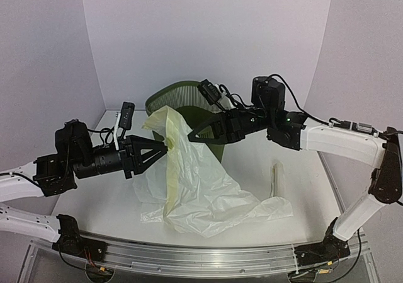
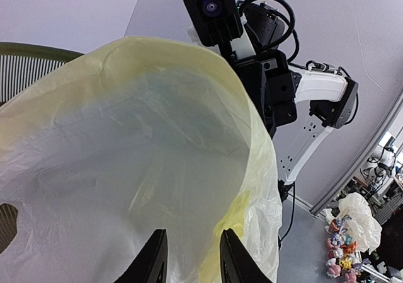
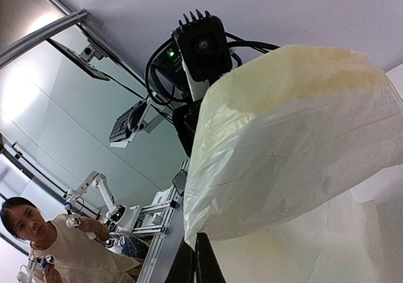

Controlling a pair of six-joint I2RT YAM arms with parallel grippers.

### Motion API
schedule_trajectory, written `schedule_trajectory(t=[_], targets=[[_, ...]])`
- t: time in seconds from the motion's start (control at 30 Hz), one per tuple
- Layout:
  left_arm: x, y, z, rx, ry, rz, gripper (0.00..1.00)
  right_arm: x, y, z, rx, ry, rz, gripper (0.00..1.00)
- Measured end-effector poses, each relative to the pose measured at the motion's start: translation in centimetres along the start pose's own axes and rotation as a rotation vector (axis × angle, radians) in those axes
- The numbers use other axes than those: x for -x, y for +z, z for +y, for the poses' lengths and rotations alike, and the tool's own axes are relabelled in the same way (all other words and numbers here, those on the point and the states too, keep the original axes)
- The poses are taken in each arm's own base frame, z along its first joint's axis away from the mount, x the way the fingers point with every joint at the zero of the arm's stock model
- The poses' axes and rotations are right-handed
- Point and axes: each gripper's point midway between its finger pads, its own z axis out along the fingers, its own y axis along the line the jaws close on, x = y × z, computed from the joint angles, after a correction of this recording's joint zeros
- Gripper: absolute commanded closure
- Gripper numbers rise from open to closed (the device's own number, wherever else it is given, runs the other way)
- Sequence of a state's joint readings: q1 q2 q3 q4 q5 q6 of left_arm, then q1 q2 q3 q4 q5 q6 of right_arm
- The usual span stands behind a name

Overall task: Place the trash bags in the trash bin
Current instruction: Unfold the trash bag at the center of the board.

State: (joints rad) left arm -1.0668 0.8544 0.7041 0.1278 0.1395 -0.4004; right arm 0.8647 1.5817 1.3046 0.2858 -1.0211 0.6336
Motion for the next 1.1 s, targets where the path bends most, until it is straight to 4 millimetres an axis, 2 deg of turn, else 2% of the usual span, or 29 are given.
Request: schedule_trajectory(t=[0.3, 0.4, 0.57, 0.73, 0.93, 0.97, 1.0, 1.1], targets=[[-0.8, 1.3, -0.2, -0.027, 0.018, 0.035, 0.72, -0.3, 0.2, -0.1, 0.006, 0.004, 0.007, 1.00], [-1.0, 1.4, -0.9, -0.069, 0.033, 0.046, 0.72, -0.4, 0.2, -0.2, 0.007, 0.006, 0.008, 1.00], [0.0, 0.9, -2.3, -0.137, 0.058, 0.018, 0.72, -0.8, 0.2, -0.5, 0.004, 0.016, 0.012, 1.00], [0.3, 0.9, -2.8, -0.162, 0.068, 0.002, 0.86, -0.9, 0.3, -0.5, 0.006, 0.016, 0.015, 1.00], [-0.9, 1.8, -2.2, -0.150, 0.059, 0.044, 0.86, -0.9, 0.3, -0.5, 0.007, 0.017, 0.016, 1.00], [-0.9, 1.7, -2.2, -0.150, 0.058, 0.045, 0.89, -1.0, 0.3, -0.5, 0.008, 0.017, 0.018, 1.00], [-0.8, 1.6, -2.3, -0.151, 0.059, 0.043, 0.96, -1.0, 0.3, -0.4, 0.010, 0.016, 0.020, 1.00], [-0.2, 1.1, -2.7, -0.162, 0.061, 0.024, 1.00, -1.2, 0.3, -0.3, 0.018, 0.016, 0.027, 1.00]])
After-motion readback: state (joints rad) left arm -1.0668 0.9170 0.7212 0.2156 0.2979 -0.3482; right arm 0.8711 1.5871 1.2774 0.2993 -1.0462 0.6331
